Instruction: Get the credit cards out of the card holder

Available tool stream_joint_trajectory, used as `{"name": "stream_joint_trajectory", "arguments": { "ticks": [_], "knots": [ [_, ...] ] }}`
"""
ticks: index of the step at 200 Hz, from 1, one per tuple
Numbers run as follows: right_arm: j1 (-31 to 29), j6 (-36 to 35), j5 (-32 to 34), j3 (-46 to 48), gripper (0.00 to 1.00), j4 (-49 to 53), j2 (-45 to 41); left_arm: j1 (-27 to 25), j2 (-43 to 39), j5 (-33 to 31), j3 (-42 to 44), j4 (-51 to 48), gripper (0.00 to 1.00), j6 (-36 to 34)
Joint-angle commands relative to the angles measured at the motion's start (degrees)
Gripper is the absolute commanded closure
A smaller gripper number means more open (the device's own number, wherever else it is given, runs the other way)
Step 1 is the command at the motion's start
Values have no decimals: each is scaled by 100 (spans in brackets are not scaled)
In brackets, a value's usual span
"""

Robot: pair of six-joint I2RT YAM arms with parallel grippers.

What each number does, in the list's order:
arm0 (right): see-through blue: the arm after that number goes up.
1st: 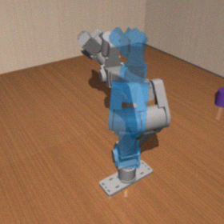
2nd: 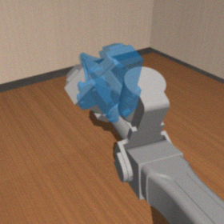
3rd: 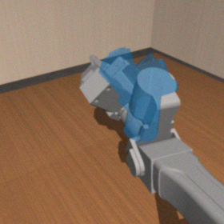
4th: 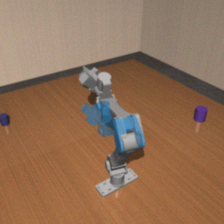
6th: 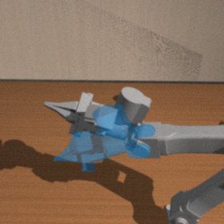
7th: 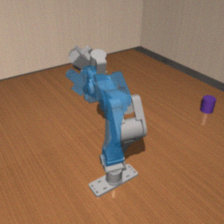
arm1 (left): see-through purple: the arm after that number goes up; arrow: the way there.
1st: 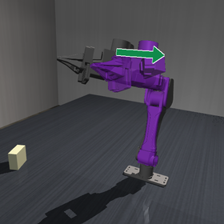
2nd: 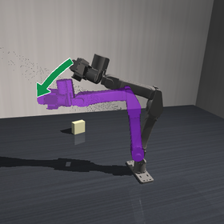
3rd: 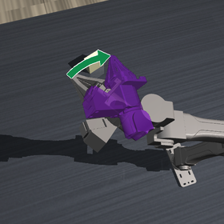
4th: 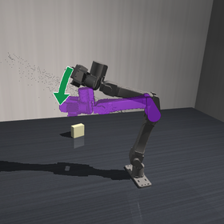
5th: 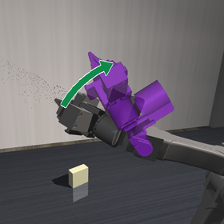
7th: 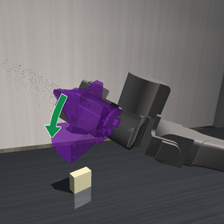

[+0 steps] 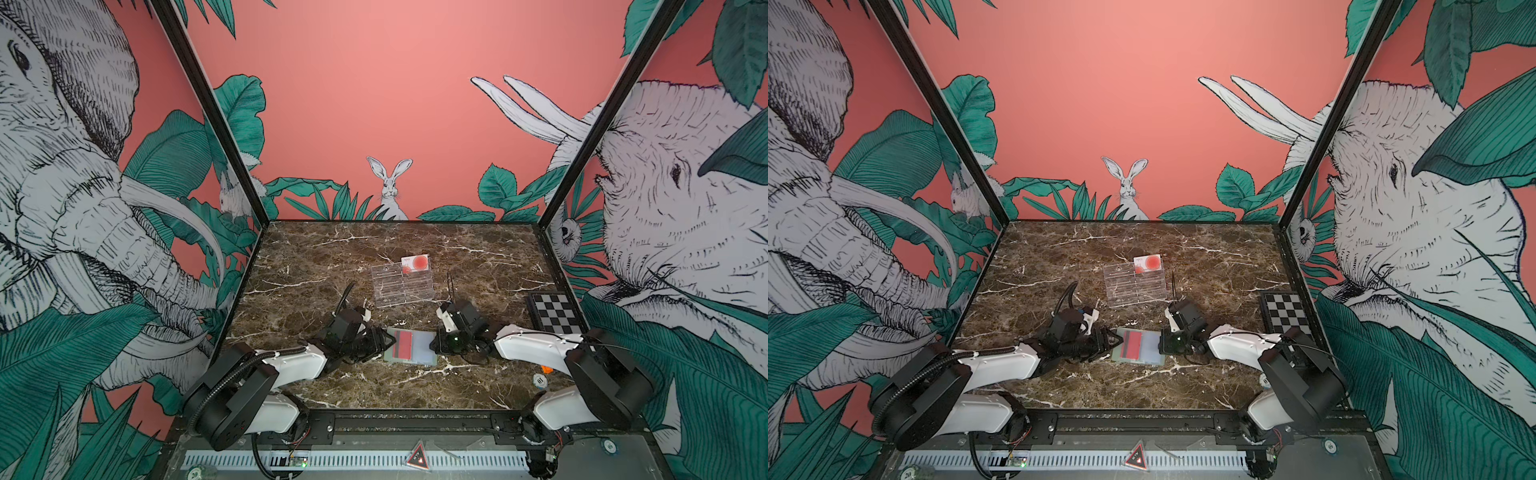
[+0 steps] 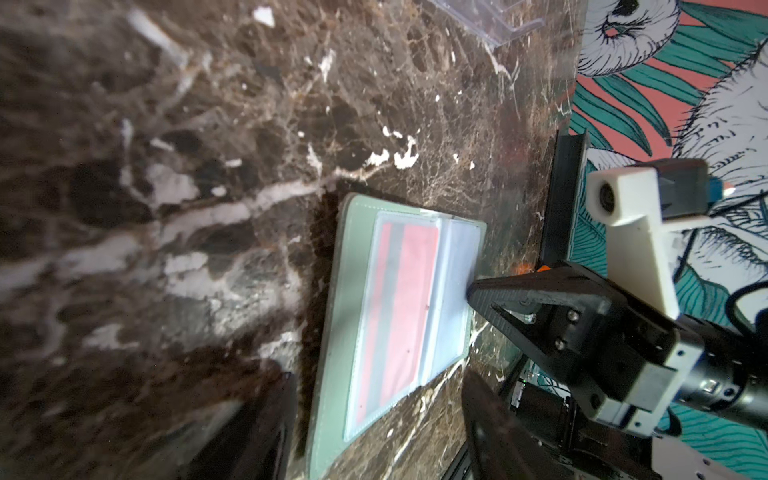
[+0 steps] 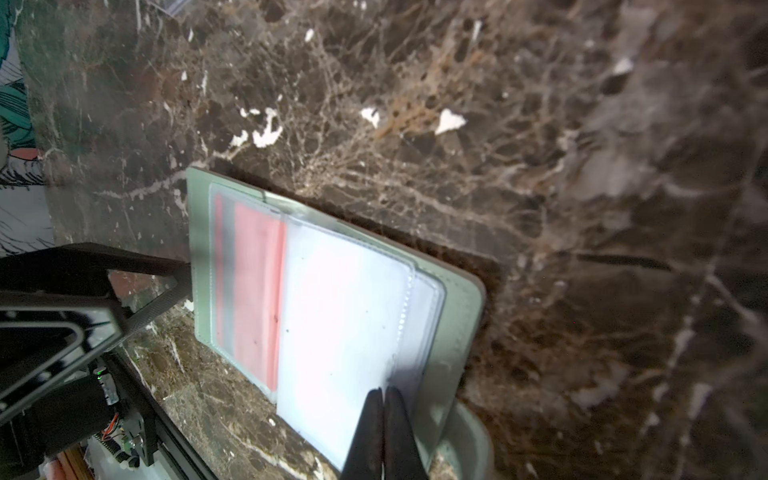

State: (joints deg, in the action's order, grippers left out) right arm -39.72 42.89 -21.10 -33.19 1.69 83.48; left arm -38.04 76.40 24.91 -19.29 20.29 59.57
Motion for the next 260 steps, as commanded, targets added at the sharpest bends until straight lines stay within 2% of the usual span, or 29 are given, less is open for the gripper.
{"name": "stream_joint_trajectory", "arguments": {
  "ticks": [1, 37, 51, 146, 228, 260],
  "knots": [
    [-35, 13, 163, 55, 99, 35, 65, 34, -98, 66, 105, 252, 44, 4],
    [-35, 25, 168, 110, 99, 0, 106, 34, -117, 183, 74, 337, 58, -104],
    [-35, 22, 143, 122, 100, -12, 132, 35, -122, 233, 50, 340, 60, -119],
    [-34, -22, 144, 133, 100, 50, 142, 29, -550, -232, -155, -1016, 56, -508],
    [-35, -111, 133, 87, 100, 121, 194, 34, -148, -119, 2, -464, 57, -421],
    [-44, -113, 97, 85, 100, 70, 221, 34, 103, 56, 139, 78, 59, -261]
  ]
}}
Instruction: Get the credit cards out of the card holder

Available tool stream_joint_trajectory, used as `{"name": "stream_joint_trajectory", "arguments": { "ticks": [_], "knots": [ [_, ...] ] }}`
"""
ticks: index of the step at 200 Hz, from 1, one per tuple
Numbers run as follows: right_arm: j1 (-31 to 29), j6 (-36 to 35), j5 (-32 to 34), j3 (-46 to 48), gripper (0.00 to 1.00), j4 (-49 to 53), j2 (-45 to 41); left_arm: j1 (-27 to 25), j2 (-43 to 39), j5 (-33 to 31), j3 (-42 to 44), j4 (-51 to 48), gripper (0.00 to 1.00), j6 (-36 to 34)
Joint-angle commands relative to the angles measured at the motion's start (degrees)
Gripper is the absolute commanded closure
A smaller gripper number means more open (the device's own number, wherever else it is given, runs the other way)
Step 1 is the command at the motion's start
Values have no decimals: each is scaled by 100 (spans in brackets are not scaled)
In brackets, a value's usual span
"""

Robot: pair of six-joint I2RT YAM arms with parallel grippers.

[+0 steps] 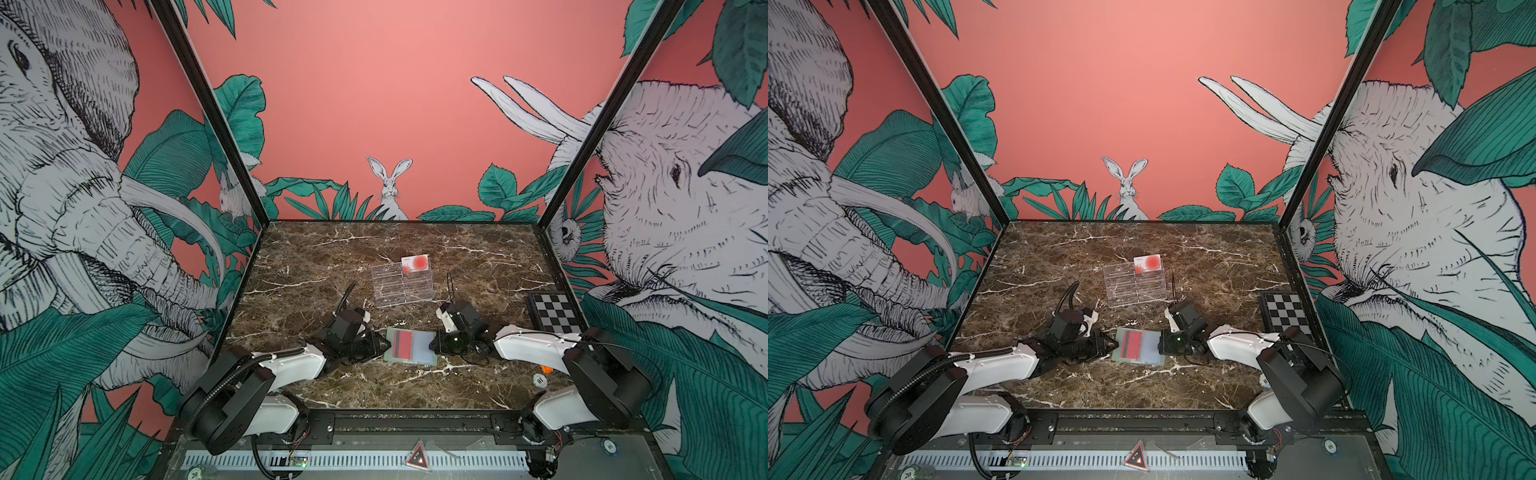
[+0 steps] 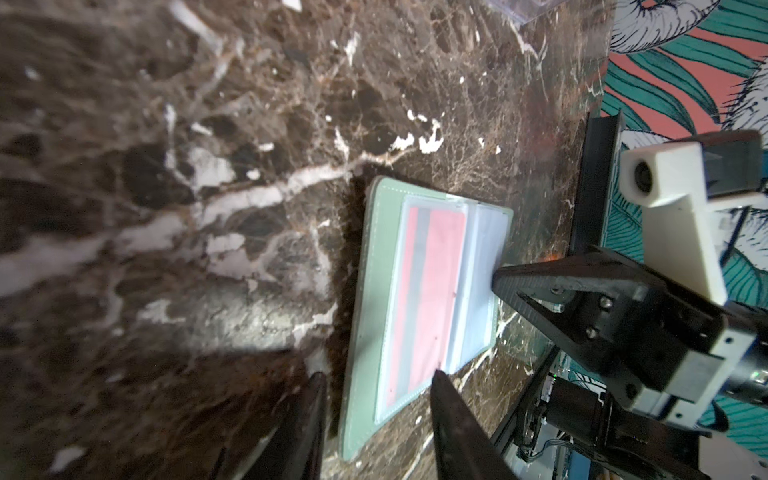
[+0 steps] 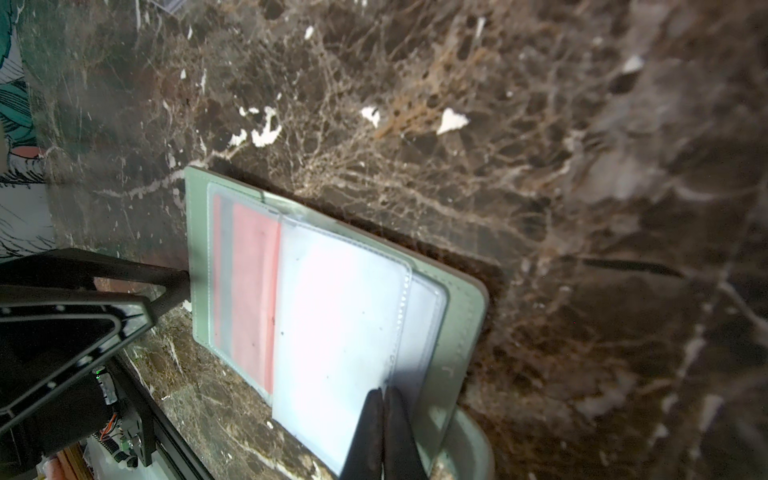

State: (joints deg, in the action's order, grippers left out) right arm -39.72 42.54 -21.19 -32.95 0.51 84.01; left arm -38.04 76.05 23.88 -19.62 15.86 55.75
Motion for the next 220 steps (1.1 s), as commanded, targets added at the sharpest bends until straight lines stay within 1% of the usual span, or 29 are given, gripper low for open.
{"name": "stream_joint_trajectory", "arguments": {
  "ticks": [1, 35, 65, 130, 151, 191, 220],
  "knots": [
    [-44, -79, 102, 61, 100, 187, 164, 34, 147, 164, 175, 540, 59, 130],
    [-40, -66, 97, 69, 100, 177, 151, 36, 362, 284, 316, 991, 64, 269],
    [-52, -48, 97, 104, 100, 138, 125, 34, 332, 363, 362, 1174, 77, 295],
    [-70, -53, 94, 140, 100, 125, 74, 34, 252, 545, 327, 1437, 89, 318],
    [-78, -48, 114, 169, 100, 125, 35, 35, 225, 603, 334, 1363, 100, 323],
    [-78, -40, 211, 166, 100, 242, -221, 34, -284, 395, 388, 964, 100, 244],
    [-76, -59, 517, 183, 100, 357, -663, 33, -726, 225, 254, 350, 100, 68]
  ]
}}
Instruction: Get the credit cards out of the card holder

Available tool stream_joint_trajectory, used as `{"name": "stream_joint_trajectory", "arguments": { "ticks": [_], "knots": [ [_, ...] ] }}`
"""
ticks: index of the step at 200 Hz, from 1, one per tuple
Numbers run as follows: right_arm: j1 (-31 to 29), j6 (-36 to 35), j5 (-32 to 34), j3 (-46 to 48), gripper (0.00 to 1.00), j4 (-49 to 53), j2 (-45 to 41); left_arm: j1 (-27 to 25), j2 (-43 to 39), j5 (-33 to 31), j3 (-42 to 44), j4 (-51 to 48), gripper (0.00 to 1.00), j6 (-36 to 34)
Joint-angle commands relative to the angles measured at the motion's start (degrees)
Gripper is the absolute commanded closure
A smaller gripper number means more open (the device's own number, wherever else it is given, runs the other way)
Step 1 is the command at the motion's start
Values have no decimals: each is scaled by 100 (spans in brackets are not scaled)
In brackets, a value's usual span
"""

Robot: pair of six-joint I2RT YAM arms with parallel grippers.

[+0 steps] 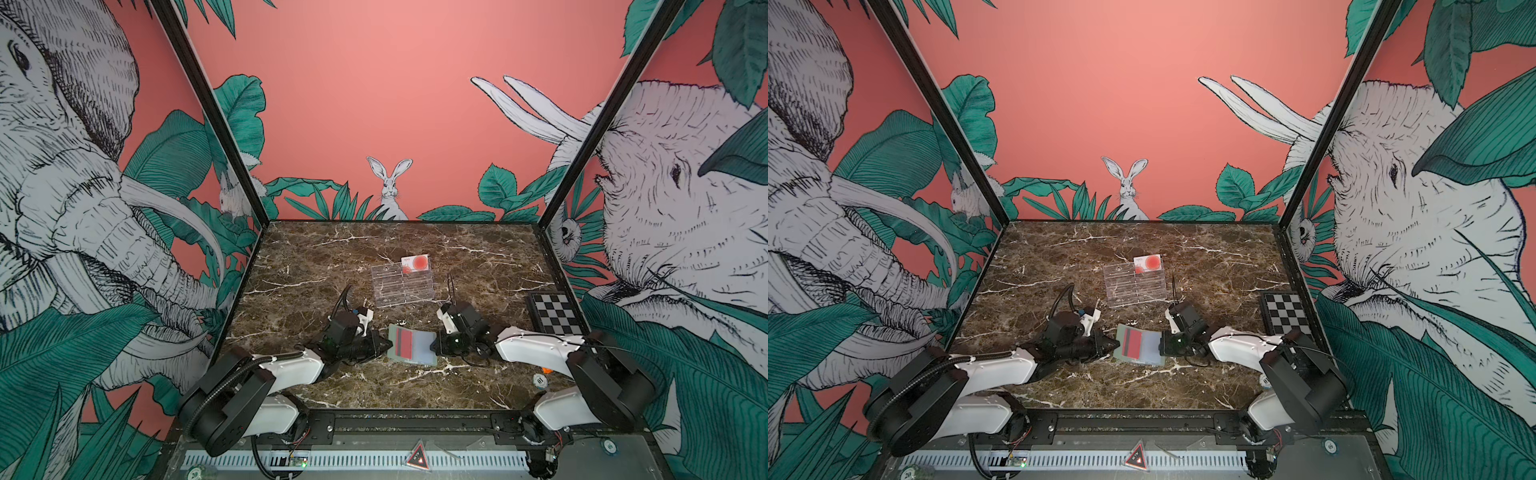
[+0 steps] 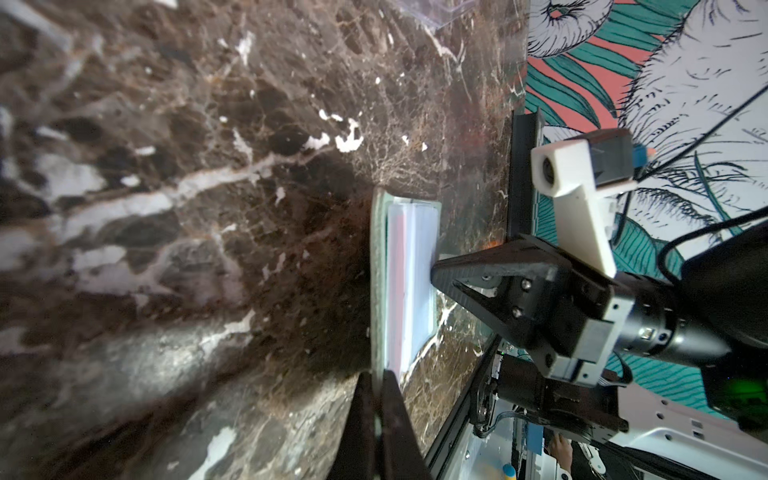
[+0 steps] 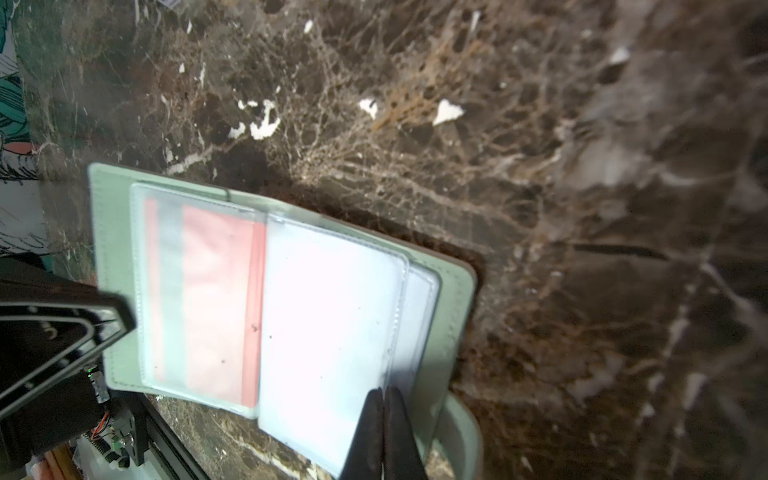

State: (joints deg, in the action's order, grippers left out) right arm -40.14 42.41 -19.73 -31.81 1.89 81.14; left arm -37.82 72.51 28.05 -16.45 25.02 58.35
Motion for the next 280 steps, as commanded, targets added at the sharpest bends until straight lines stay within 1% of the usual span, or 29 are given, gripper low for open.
{"name": "stream_joint_trajectory", "arguments": {
  "ticks": [1, 11, 22, 53, 80, 91, 106, 111, 114, 121, 133, 158, 176, 203, 210, 249, 275, 277, 280],
  "knots": [
    [-32, -48, 380, 65, 100, 226, -392, 12, -384, -198, -66, -585, 100, -196],
    [-34, -77, 450, 53, 100, 287, -515, 12, -469, -204, -91, -677, 100, -226],
    [-36, -111, 478, 33, 98, 354, -607, 10, -527, -195, -99, -691, 100, -228],
    [-37, -154, 374, 1, 88, 462, -624, 12, -488, -135, -122, -627, 100, -217],
    [-115, -156, 305, 94, 74, 390, -673, 12, -450, -81, -148, -542, 100, -200],
    [-183, -196, 363, 135, 65, 409, -712, 12, -473, -96, -159, -586, 100, -243],
    [-247, -203, 350, 183, 56, 393, -703, 12, -512, -107, -181, -651, 100, -270],
    [-280, -197, 332, 212, 52, 356, -691, 12, -515, -94, -174, -647, 100, -274],
    [-300, -192, 307, 223, 48, 325, -681, 12, -510, -90, -179, -639, 100, -272],
    [-335, -182, 270, 252, 43, 248, -662, 13, -510, -76, -182, -638, 100, -273],
    [-406, -116, 208, 334, 38, 42, -630, 10, -510, -63, -187, -636, 100, -267],
    [-489, 79, 177, 489, 31, -411, -544, -5, -512, -46, -188, -587, 100, -261],
    [-518, 167, 105, 540, 21, -683, -441, -49, -492, -46, -216, -535, 100, -233],
    [-547, 376, -19, 638, 17, -1182, -269, -94, -419, 20, -320, -490, 100, -297],
    [-555, 420, -25, 657, 14, -1252, -249, -102, -401, 25, -346, -473, 100, -298],
    [-554, 522, 29, 739, 11, -1385, -333, -194, -333, 41, -443, -364, 100, -304],
    [-553, 541, 65, 796, 10, -1371, -434, -198, -171, 56, -510, -227, 100, -306],
    [-549, 547, 72, 799, 11, -1374, -433, -324, -157, 59, -518, -206, 100, -300],
    [-554, 552, 66, 799, 10, -1391, -443, -367, -137, 64, -523, -191, 100, -298]
  ]
}}
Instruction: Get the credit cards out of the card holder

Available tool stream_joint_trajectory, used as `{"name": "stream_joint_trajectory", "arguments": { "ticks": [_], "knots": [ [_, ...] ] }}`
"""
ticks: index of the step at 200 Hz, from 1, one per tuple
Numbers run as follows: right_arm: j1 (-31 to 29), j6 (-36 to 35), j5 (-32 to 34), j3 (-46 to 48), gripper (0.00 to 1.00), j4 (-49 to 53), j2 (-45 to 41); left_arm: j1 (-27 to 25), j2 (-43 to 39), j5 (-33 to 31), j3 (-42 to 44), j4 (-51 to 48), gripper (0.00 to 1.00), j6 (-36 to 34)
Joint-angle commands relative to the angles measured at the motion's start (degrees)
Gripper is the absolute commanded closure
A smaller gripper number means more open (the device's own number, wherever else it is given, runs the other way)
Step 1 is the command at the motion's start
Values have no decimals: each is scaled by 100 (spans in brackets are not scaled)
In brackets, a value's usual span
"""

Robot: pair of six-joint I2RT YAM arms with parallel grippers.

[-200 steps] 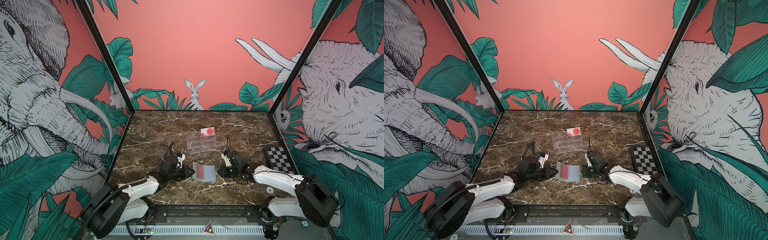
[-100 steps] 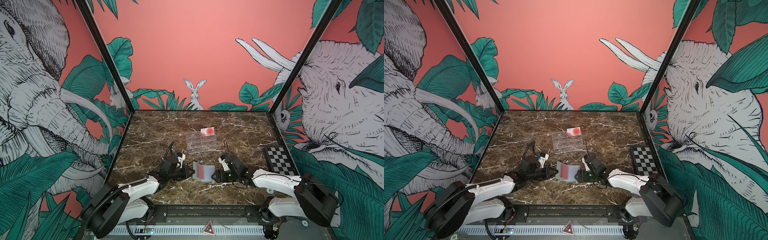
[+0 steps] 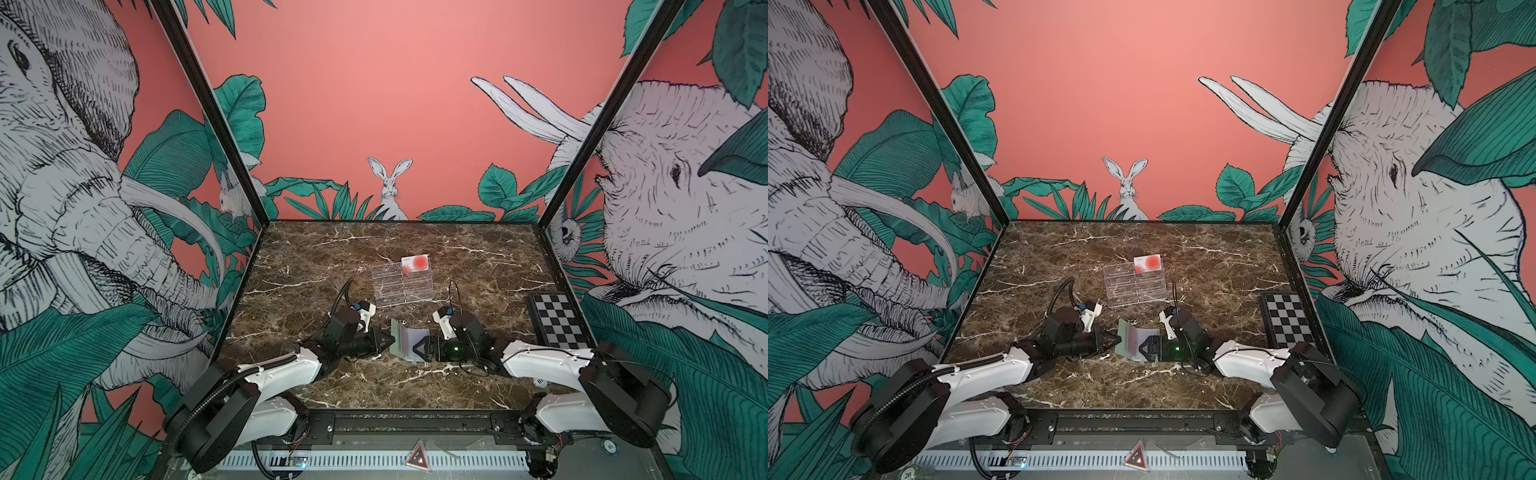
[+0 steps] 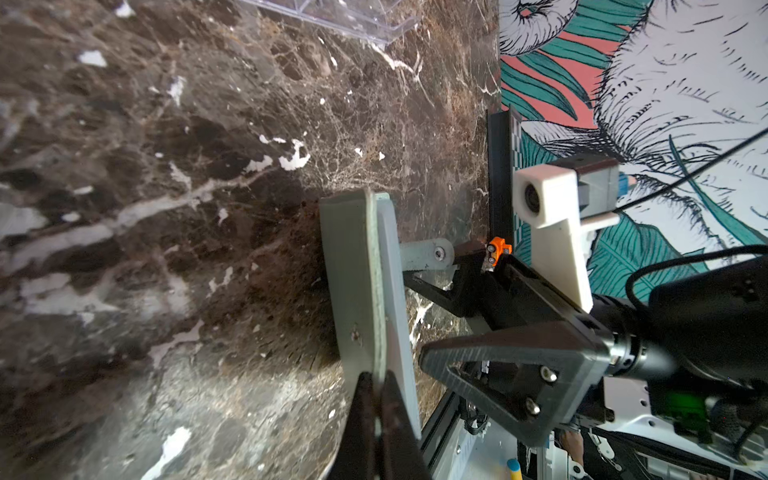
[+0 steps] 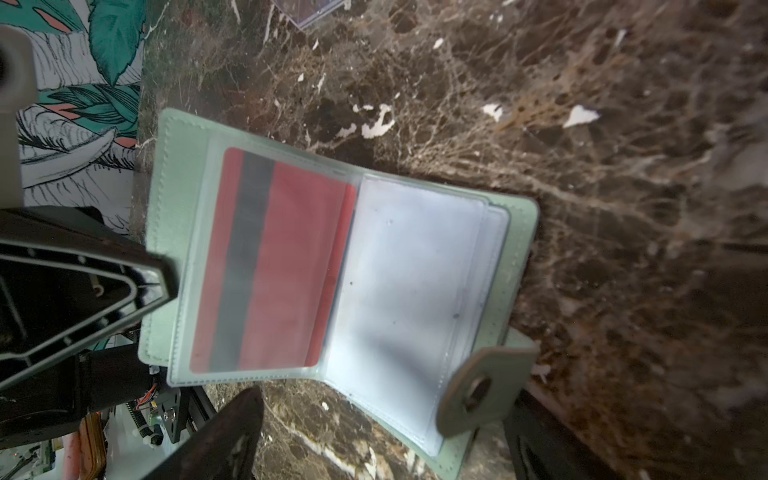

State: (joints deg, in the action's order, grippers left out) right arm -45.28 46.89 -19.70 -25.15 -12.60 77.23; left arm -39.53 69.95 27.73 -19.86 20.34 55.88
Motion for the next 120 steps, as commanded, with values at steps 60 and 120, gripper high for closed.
{"name": "stream_joint_trajectory", "arguments": {
  "ticks": [60, 120],
  "knots": [
    [-36, 174, 118, 314, 9, -93, -403, -406, 509, 58, -378, 511, 100, -22],
    [-42, 204, 153, 414, 8, -160, -612, -545, 937, 56, -431, 857, 100, 76]
  ]
}}
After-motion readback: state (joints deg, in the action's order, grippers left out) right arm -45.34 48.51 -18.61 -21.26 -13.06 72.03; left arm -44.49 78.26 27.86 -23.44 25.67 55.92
